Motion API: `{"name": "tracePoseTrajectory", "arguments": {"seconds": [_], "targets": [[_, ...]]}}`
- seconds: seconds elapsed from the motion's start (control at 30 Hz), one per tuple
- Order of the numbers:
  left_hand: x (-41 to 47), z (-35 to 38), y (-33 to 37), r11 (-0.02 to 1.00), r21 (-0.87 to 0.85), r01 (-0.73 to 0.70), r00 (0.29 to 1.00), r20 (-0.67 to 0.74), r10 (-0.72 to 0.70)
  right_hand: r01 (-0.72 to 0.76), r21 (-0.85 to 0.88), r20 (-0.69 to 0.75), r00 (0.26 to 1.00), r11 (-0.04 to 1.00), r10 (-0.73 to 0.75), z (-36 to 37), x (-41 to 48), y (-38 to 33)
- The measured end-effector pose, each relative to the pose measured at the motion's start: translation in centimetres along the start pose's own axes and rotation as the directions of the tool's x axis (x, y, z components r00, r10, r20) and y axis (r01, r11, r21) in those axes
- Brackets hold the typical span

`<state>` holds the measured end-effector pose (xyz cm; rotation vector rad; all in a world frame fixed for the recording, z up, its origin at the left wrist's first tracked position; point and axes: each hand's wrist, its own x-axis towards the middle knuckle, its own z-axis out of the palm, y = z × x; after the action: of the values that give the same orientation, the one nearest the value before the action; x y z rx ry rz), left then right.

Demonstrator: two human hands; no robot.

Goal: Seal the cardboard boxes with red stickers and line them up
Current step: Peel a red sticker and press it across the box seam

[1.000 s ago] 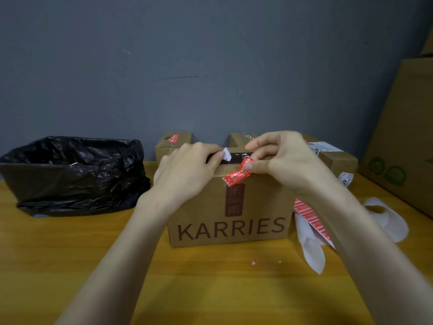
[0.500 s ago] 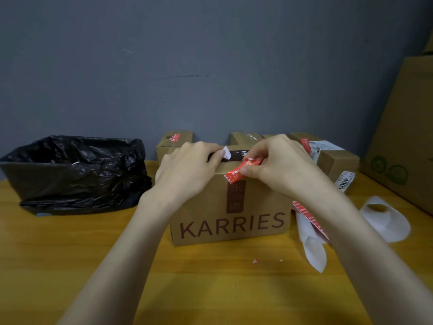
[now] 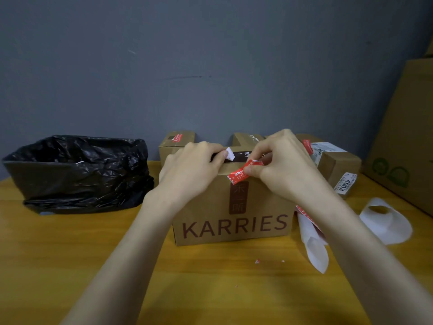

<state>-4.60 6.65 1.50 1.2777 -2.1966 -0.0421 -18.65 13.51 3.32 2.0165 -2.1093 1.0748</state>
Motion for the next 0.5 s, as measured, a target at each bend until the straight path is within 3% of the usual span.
{"name": "tracePoseTrajectory", "arguments": {"seconds": [0.5], "targets": [[0.0,0.0,0.1,1.0,0.013,-0.013,1.0,-0.012,0.013,-0.079,0.127,0.204,0.978,0.989,0.052,-1.6,-0.7,-1.4]]}}
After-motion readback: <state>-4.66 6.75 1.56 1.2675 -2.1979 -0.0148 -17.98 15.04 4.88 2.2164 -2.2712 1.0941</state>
